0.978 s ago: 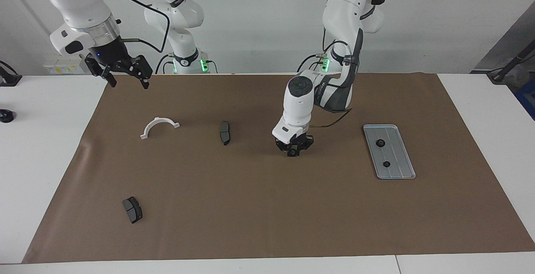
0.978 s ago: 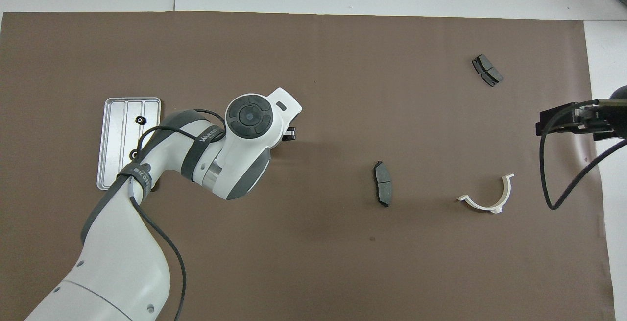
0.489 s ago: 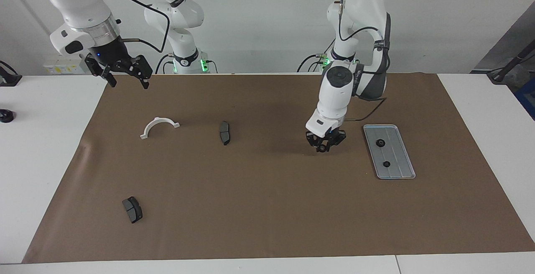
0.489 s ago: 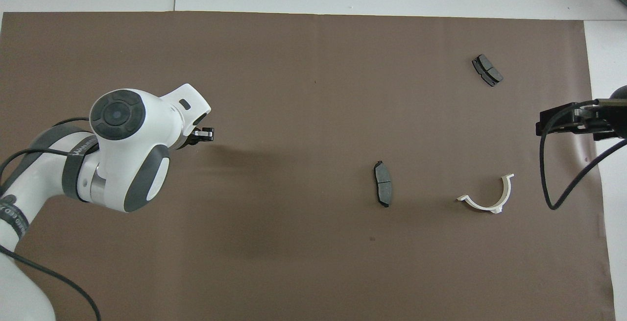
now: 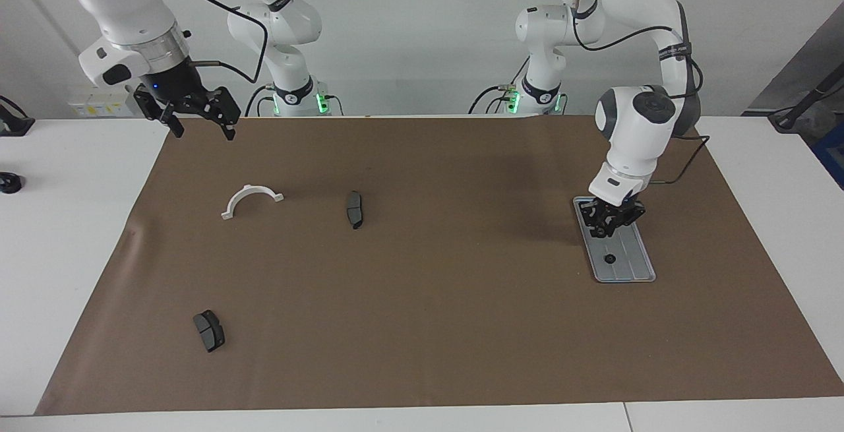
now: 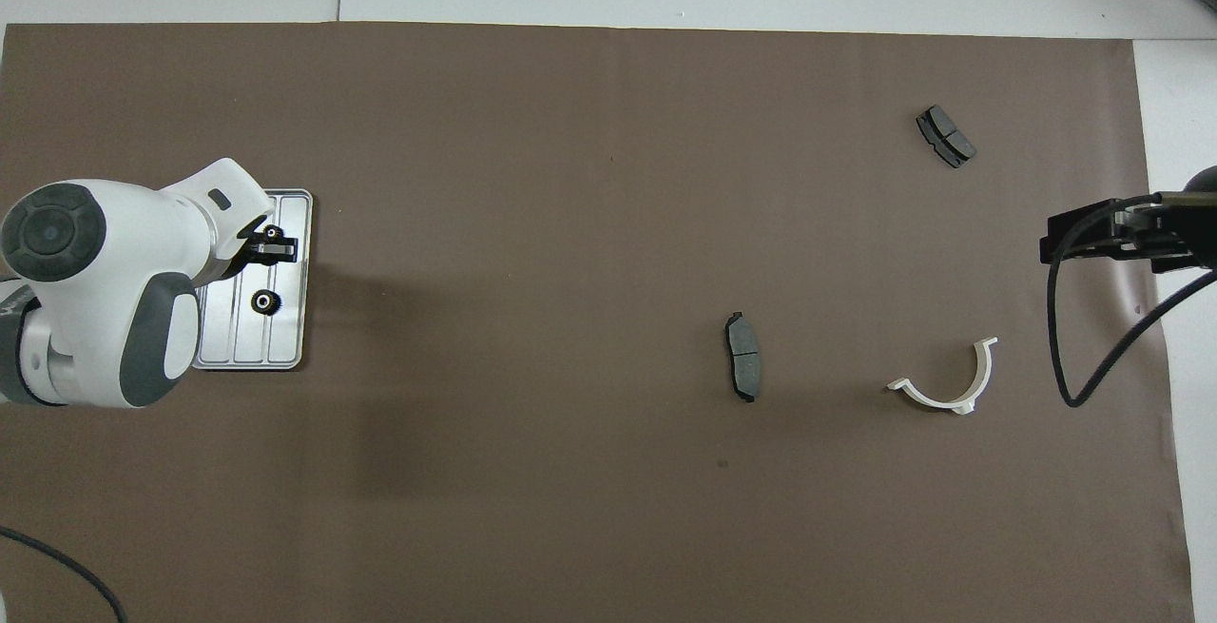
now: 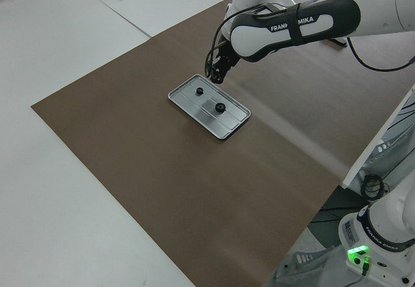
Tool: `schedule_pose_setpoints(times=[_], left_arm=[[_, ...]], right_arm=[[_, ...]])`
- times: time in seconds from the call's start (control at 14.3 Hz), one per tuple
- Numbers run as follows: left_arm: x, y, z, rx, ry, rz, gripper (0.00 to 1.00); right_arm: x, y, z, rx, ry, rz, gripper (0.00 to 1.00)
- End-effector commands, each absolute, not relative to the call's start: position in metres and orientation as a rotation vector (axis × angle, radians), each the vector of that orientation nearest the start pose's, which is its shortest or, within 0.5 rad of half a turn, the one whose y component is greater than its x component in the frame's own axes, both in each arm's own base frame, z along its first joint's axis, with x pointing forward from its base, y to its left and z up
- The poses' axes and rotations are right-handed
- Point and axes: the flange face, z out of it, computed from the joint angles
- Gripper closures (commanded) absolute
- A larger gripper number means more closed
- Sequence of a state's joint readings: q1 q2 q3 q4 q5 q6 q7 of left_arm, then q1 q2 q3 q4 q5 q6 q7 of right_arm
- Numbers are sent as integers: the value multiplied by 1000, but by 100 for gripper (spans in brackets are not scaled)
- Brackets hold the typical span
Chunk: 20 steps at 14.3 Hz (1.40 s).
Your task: Pick bearing gear from pile to tray
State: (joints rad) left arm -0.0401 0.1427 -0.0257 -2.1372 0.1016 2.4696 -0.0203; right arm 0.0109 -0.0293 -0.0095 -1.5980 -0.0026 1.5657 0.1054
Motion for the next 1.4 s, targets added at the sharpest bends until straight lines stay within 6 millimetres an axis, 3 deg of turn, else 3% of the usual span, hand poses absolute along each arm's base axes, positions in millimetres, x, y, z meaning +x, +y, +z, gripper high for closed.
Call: schedule_pose_setpoints(times=[0.0,0.21,0.42,0.49,0.56,0.63,0.7,0.84,1.05,1.33], left_arm=[[582,-13,338,-3057,171,-333,98],[584,10,328,-3055,163,-315,96],[588,12,309,-3071,140,-306,95],[588,12,308,-3071,140,-308,86],[588,12,308,-3071,142,-308,84],[587,12,307,-3072,141,-306,72],[587,12,306,-3073,140,-299,52],[588,11,308,-3071,149,-296,0],[588,10,321,-3059,225,-300,0],[578,-14,380,-3048,279,-260,0]], right_arm=[[536,1,629,-3117,177,23,0],[536,1,629,-3117,177,23,0],[536,1,629,-3117,174,23,0],[536,1,629,-3117,177,23,0],[536,1,629,-3117,177,23,0],[536,1,629,-3117,177,23,0],[536,1,629,-3117,174,23,0],[536,1,629,-3117,177,23,0],[536,1,629,-3117,177,23,0],[536,1,629,-3117,177,23,0]])
